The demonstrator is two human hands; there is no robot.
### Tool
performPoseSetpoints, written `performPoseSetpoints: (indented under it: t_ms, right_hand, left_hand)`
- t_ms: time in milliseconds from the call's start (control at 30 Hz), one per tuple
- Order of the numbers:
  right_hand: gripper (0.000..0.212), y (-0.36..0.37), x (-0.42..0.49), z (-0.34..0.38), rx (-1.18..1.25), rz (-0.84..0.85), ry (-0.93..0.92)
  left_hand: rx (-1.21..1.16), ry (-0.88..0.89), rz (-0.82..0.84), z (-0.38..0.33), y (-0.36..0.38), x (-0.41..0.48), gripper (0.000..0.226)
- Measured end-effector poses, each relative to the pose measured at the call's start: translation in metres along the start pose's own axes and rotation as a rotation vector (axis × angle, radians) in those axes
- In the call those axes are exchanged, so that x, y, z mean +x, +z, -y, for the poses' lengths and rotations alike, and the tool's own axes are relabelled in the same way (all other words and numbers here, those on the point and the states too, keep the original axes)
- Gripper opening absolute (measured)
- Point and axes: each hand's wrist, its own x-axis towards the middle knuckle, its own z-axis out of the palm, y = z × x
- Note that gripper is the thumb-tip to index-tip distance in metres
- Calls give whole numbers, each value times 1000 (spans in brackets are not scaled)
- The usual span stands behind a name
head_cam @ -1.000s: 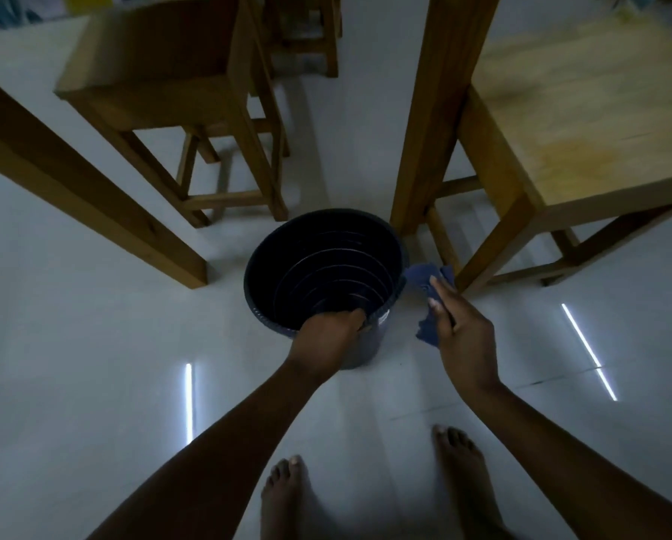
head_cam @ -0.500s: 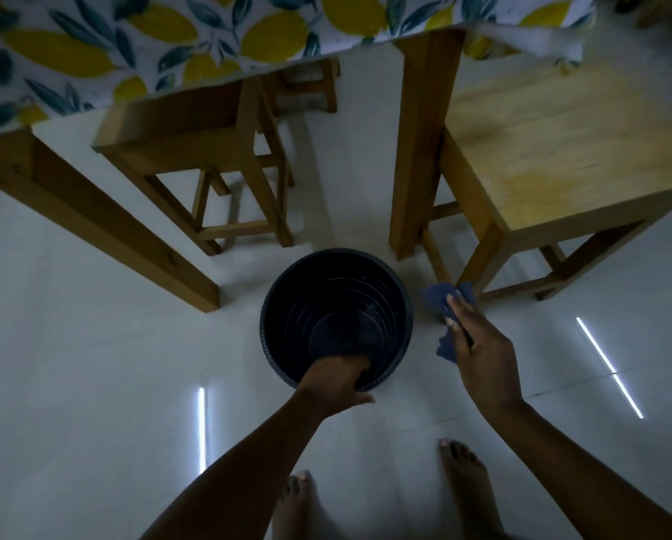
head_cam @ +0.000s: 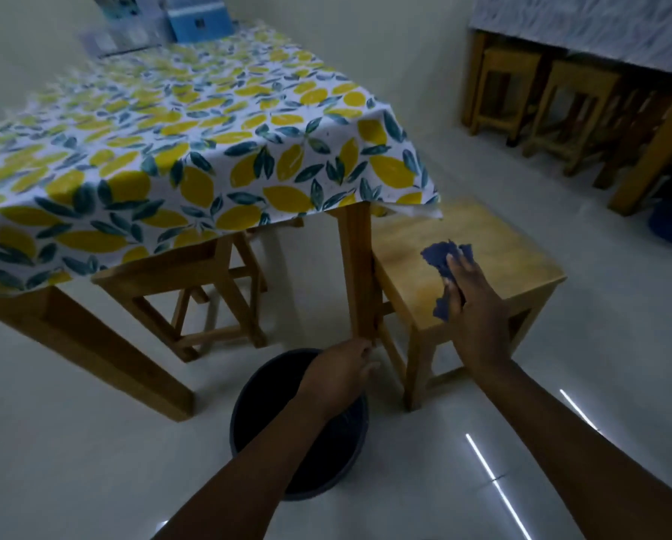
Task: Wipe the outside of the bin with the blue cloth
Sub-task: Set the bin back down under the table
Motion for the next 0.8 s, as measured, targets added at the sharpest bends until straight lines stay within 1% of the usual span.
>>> performPoseSetpoints:
  t_ms: [33, 100, 167, 200, 233, 300, 367, 433, 500, 567, 667, 733, 767, 800]
  right_hand:
    - [42, 3, 7, -5, -28, 33, 20]
    - [44, 16, 10, -19, -111, 199, 68]
    - [57, 30, 4, -37, -308, 419, 66]
    - [62, 36, -1, -45, -410, 494, 49]
    - [62, 42, -5, -53, -477, 519, 27]
    - [60, 50, -10, -61, -516, 449, -12]
    - [58, 55, -13, -63, -521, 368, -49]
    - [52, 54, -14, -58, -523, 341, -83]
    - [47, 50, -11, -41, -508, 336, -103]
    - [45, 46, 0, -22, -498, 376, -128]
    - [42, 38, 27, 25, -517, 444, -185]
    - [42, 31, 55, 69, -466, 424, -173]
    - [44, 27, 73, 93, -442, 408, -173]
    - [46, 23, 91, 120, -431, 417, -171]
  left_hand:
    - [-29, -5, -5, -4, -4, 4, 23]
    - [-78, -32, 2, -8, -5, 15, 18]
    - [-77, -59, 4, -6, 0, 27, 13]
    - [-79, -68, 8, -1, 5, 34, 12]
    - [-83, -62, 8, 5, 11, 43, 13]
    - [-94, -38, 0, 20, 24, 62, 20]
    - [-110, -11, -35, 32, 31, 77, 34]
    - [-94, -3, -52, 39, 30, 84, 43]
    - [-130, -23, -36, 35, 15, 82, 49]
    - [-177, -49, -25, 28, -12, 80, 51]
    - [-161, -81, -2, 13, -66, 78, 54]
    - [-99, -62, 1, 2, -111, 77, 56]
    - [-53, -36, -23, -5, -140, 78, 56]
    - [-34, -47, -38, -15, -173, 78, 57]
